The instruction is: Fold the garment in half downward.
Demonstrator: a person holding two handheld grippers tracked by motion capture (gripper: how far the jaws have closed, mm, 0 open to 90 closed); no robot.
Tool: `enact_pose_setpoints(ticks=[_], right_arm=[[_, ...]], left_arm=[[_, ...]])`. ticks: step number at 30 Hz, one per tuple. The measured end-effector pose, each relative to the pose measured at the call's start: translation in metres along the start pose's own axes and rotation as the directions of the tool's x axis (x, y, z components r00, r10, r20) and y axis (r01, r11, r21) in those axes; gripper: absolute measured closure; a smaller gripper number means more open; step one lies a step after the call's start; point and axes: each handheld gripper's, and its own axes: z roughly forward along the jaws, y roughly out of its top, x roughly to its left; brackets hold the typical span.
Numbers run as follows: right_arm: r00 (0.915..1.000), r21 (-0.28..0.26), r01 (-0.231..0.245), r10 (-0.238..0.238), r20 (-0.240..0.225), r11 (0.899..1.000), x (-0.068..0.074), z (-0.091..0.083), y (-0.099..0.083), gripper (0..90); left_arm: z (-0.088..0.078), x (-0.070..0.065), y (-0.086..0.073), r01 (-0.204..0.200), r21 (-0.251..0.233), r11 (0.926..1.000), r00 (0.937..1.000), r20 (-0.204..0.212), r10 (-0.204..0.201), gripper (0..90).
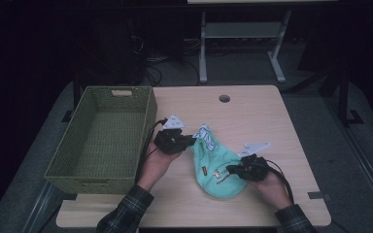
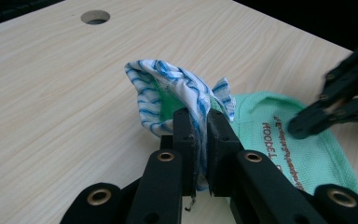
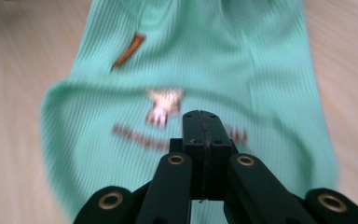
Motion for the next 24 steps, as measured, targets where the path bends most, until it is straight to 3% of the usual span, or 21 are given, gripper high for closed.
enact_pose_setpoints(ticks=[7, 16, 24], right_arm=[[0.9993, -0.002, -0.037, 0.037, 0.004, 0.999, 0.006, -0.021, -0.027, 89.7], [0.9997, 0.048, -0.024, 0.024, 0.004, 0.999, 0.007, -0.011, -0.030, 89.7], [0.9999, 0.047, -0.013, 0.013, 0.006, 0.999, 0.006, -0.005, -0.027, 89.7]], left_arm=[[-0.002, 0.002, -0.001, 0.003, 0.003, 1.0000, 0.9997, -0.025, -0.003, 83.6], [-0.004, 0.003, -0.001, -0.003, 0.003, 1.0000, 0.9993, -0.036, 0.003, 83.5], [-0.012, 0.003, 0.002, -0.019, -0.011, 0.9998, 0.9994, -0.030, 0.019, 83.5]])
